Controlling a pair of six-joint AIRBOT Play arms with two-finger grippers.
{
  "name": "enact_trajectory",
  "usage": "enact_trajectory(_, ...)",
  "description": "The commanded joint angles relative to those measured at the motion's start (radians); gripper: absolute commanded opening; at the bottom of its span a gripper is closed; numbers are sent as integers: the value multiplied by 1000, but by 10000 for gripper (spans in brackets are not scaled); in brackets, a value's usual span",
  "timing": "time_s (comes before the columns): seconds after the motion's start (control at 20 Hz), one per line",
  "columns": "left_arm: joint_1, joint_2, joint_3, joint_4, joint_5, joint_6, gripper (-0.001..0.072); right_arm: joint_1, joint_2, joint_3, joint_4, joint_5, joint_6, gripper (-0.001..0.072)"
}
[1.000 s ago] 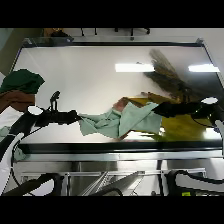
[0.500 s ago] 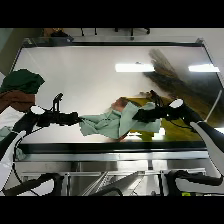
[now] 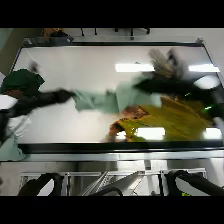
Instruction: Fold the shirts.
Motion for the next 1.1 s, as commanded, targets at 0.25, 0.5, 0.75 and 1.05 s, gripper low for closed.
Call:
enact_trajectory(0.25, 0, 496, 457, 143, 301, -18, 19, -122, 171, 475, 100, 85, -42, 26)
enact_trajectory(0.5, 0, 451, 315, 164, 164, -88, 19, -120, 102, 378, 87, 176, -35, 26)
enact_trajectory(0.75, -45, 258, -10, 166, 12, -103, 20, -120, 53, -29, 52, 198, -75, 26)
enact_trajectory(1.05, -106, -49, -405, 165, 259, 7, 20, -121, -76, -576, -31, -18, -242, 27)
